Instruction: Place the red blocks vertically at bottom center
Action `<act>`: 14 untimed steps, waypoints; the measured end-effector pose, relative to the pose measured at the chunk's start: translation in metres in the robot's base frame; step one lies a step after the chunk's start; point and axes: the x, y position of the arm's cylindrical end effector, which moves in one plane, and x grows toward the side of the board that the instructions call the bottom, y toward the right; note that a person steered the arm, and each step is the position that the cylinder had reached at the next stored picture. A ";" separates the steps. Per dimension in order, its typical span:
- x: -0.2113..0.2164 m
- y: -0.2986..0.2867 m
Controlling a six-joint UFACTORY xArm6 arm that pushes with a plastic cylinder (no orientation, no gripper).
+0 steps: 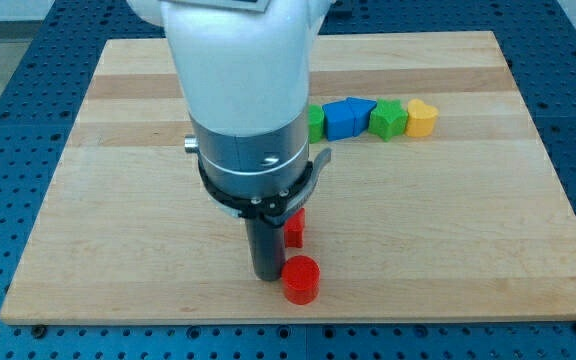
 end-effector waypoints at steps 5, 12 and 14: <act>0.034 0.032; -0.074 -0.039; -0.039 -0.032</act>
